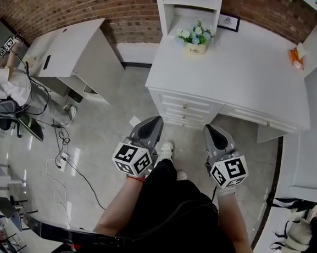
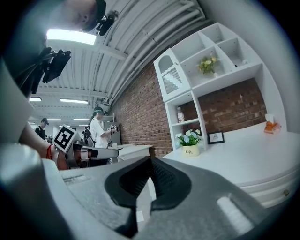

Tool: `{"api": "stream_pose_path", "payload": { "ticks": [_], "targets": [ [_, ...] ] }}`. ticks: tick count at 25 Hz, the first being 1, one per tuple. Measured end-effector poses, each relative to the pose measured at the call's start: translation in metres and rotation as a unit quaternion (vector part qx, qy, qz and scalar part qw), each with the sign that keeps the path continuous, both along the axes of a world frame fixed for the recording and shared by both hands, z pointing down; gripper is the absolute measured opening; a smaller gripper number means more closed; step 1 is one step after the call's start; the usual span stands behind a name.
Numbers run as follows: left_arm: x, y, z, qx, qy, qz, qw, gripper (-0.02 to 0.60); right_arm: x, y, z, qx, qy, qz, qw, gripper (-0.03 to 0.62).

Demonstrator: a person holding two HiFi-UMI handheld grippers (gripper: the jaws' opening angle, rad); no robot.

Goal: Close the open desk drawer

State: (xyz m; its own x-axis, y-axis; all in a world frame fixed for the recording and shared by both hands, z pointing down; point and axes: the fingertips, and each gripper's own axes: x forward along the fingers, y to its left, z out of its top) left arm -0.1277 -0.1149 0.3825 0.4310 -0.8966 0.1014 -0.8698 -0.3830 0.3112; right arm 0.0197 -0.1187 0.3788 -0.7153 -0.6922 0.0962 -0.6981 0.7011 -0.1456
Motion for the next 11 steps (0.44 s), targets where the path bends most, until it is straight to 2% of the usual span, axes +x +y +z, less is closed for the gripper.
{"api": "stream_pose_path", "payload": {
  "ticks": [11],
  "targets": [
    [-0.0022,0.0051,0.0013,-0.006,-0.003,-0.004,1.0000,0.003,-0.0029,0.0034,0.0014,-0.001,0.000,-0.008,1.000,0.002]
  ]
}}
